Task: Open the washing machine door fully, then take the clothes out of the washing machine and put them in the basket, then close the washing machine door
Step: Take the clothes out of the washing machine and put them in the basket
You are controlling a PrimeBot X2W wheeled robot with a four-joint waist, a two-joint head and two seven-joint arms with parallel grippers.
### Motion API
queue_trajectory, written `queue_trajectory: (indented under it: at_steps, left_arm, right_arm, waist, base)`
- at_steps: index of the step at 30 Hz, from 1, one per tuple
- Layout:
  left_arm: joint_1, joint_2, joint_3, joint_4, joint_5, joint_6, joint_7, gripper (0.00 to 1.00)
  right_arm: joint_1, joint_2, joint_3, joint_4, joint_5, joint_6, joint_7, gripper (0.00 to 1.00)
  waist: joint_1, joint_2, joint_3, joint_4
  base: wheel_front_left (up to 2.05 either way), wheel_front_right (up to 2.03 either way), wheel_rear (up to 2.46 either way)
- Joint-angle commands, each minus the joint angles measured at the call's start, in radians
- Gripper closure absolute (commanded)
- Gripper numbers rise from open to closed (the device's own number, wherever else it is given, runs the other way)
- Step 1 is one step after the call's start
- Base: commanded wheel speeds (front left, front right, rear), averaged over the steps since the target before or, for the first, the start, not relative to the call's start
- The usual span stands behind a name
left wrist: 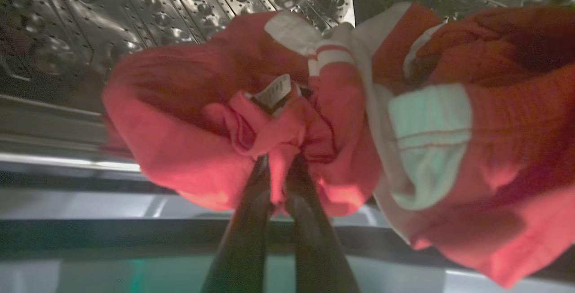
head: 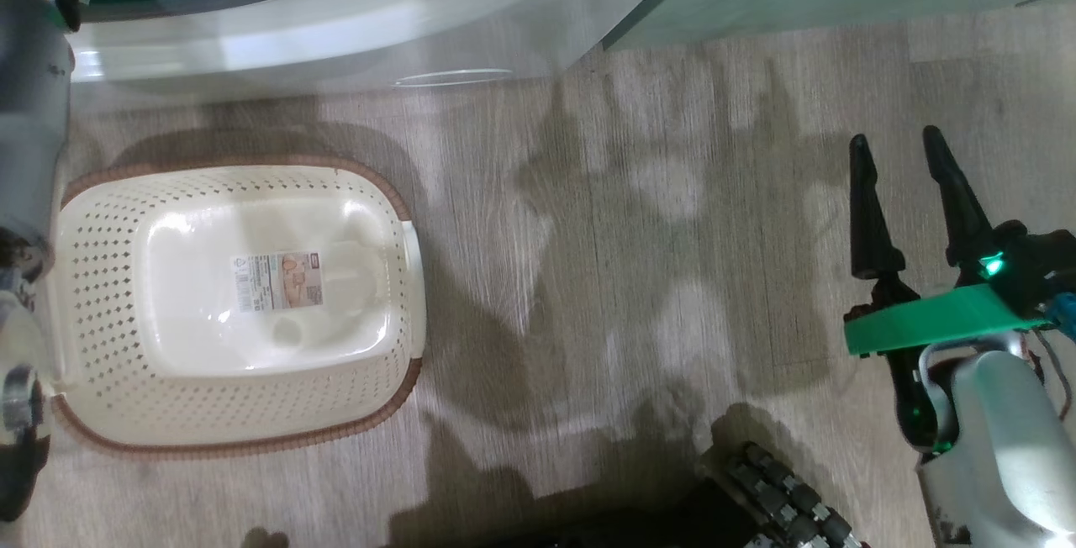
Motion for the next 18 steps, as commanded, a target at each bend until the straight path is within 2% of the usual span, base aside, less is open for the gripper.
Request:
queue_trajectory:
  at_steps: [1,7,13,18]
  left_arm:
    - [-0.006,0.047,0.008,-0.018,-0.014,0.006,-0.019,1.00]
    - [0.043,0.018,-0.011,-0.016,-0.012,0.009,-0.131,1.00]
    - [0.162,-0.025,-0.044,-0.010,-0.001,0.004,-0.214,1.00]
    - [0.268,-0.066,-0.051,-0.008,-0.018,-0.029,-0.269,1.00]
  right_arm:
    - [0.009,0.002,0.007,-0.025,-0.003,-0.001,-0.011,0.00]
    - [0.024,0.002,-0.019,-0.016,-0.001,-0.001,-0.011,0.00]
    - [0.065,0.001,-0.015,0.007,0.007,-0.001,-0.011,0.00]
    - [0.109,-0.001,-0.009,0.022,0.009,-0.001,-0.011,0.00]
  waist:
    - [-0.0001,0.0000,-0.003,0.003]
    - [-0.0001,0.0000,-0.046,0.036]
    - [-0.0001,0.0000,-0.165,0.067]
    - [-0.0001,0.0000,-0.277,0.089]
  base:
    - [0.00,0.00,0.00]
    - [0.00,0.00,0.00]
    - [0.00,0.00,0.00]
    - [0.00,0.00,0.00]
